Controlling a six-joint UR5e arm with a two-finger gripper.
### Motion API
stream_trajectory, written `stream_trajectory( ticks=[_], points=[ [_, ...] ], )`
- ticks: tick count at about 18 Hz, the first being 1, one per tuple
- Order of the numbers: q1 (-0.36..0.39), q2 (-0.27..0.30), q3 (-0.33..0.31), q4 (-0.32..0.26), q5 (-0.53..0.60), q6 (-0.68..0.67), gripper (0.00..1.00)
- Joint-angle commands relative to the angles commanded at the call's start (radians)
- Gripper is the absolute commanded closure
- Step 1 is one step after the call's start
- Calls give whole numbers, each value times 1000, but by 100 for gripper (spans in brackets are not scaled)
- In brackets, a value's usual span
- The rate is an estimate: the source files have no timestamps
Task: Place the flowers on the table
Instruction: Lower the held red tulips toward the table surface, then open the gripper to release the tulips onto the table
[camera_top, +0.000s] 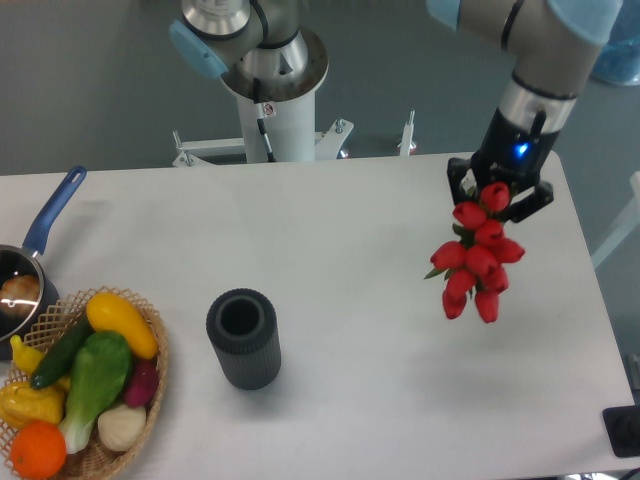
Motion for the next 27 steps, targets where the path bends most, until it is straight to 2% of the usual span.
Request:
stream_trajectory(
  ticks=[4,10,14,18,23,24,25,26,27],
  points=[
    [-35,-43,0,-2,95,-3,69],
    [-49,-101,1,3,99,2,68],
    [-55,-124,1,28,99,6,57],
    [-57,-144,1,72,99,6,55],
    [-55,-150,3,77,99,9,50],
    [-55,-150,3,77,99,9,38],
    [-55,-153,3,77,99,9,17],
    [-55,-152,5,77,100,6,8],
    [-55,-149,2,77,99,6,5]
  ],
)
